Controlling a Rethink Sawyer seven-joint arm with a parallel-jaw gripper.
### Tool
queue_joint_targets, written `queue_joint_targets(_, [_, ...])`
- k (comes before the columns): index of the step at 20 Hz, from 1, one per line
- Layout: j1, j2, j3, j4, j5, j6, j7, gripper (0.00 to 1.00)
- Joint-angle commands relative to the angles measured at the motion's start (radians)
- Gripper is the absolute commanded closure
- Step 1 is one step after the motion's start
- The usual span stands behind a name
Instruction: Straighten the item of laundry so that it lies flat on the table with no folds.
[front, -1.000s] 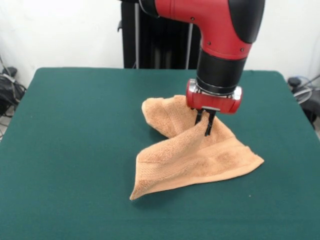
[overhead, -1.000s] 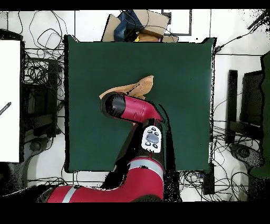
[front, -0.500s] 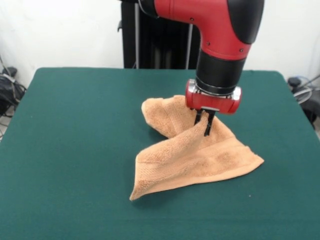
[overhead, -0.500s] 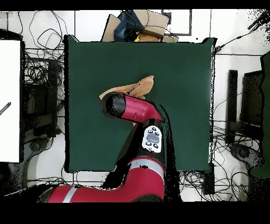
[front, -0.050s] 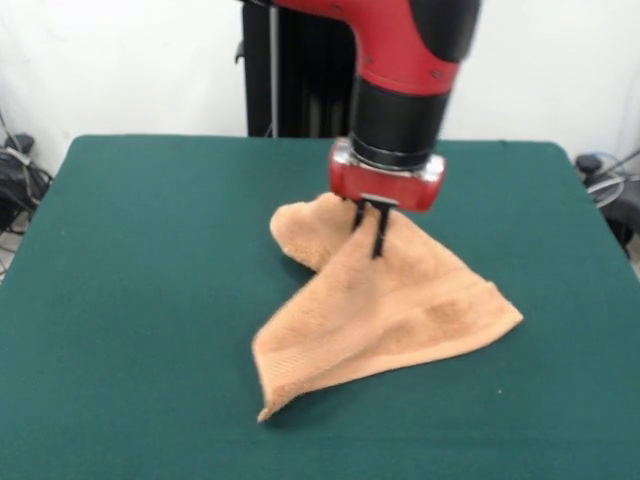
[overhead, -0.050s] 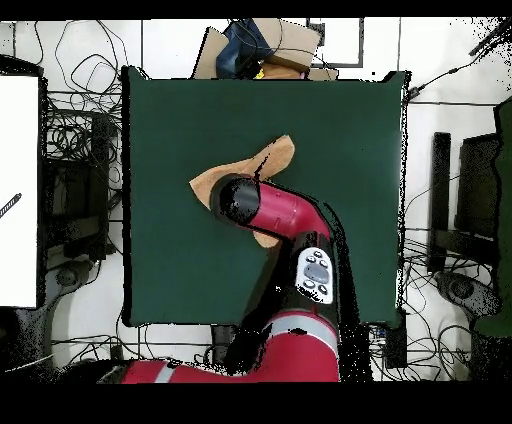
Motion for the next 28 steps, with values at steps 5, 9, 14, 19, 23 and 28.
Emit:
queue_joint_targets(5, [-0.059, -0.103, 0.022, 0.026, -0.032, 0.16, 0.097, 1.0])
queue_joint_targets(9, [-0.059, -0.119, 0.028, 0.03, -0.034, 0.184, 0.102, 1.0])
queue_joint_targets(14, [-0.063, -0.141, 0.049, 0.068, -0.032, 0.175, 0.1, 1.0])
queue_joint_targets(19, [-0.04, -0.15, 0.048, 0.1, -0.039, 0.134, 0.119, 1.0])
queue_joint_targets(23, [-0.013, -0.161, 0.039, 0.107, -0.04, 0.153, 0.132, 1.0])
queue_joint_targets(28, [0.022, -0.18, 0.027, 0.13, -0.037, 0.16, 0.152, 1.0])
